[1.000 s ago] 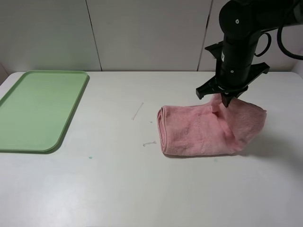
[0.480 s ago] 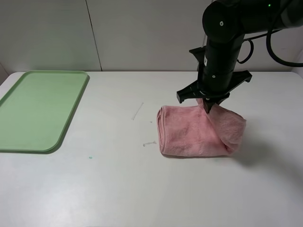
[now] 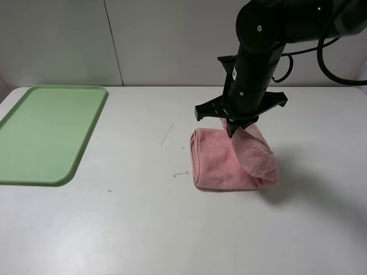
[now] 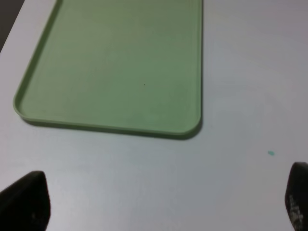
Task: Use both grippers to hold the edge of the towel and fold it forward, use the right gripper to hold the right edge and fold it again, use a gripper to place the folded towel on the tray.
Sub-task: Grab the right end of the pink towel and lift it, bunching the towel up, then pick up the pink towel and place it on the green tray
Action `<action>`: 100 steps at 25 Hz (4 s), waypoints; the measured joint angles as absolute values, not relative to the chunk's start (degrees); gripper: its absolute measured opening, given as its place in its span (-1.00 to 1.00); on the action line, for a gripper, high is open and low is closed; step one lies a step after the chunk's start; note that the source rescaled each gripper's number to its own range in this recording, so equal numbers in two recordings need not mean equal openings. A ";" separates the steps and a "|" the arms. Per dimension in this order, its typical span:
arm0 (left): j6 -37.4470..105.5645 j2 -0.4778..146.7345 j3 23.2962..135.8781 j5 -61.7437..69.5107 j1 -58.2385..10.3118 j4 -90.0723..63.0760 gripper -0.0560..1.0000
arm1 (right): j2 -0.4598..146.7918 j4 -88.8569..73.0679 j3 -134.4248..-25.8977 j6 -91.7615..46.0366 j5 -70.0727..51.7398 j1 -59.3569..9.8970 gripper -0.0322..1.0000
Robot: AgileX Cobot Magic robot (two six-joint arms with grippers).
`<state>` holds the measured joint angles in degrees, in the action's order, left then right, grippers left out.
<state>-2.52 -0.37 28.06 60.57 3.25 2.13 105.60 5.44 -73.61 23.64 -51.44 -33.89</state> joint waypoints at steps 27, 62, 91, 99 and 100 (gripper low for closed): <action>-2.52 -0.37 28.06 60.57 3.25 2.13 0.96 | 105.60 -6.02 -73.61 20.17 -49.55 -34.00 1.00; -2.52 -0.37 28.06 60.57 3.25 2.13 0.96 | 58.39 -6.41 -54.49 10.45 -69.58 -34.00 1.00; -2.52 -0.37 28.06 60.57 3.25 2.13 0.96 | -0.21 1.12 -28.47 7.53 -59.49 -3.85 1.00; -2.52 -0.37 28.06 60.57 3.25 2.13 0.96 | -0.33 1.07 -28.46 6.07 -59.06 -2.99 1.00; -2.52 -0.37 28.06 60.57 3.25 2.13 0.96 | -0.33 1.06 -28.46 6.07 -59.06 -2.99 1.00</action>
<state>-2.52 -0.37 28.06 60.57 3.25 2.13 -0.33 1.06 -28.46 6.07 -59.06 -2.99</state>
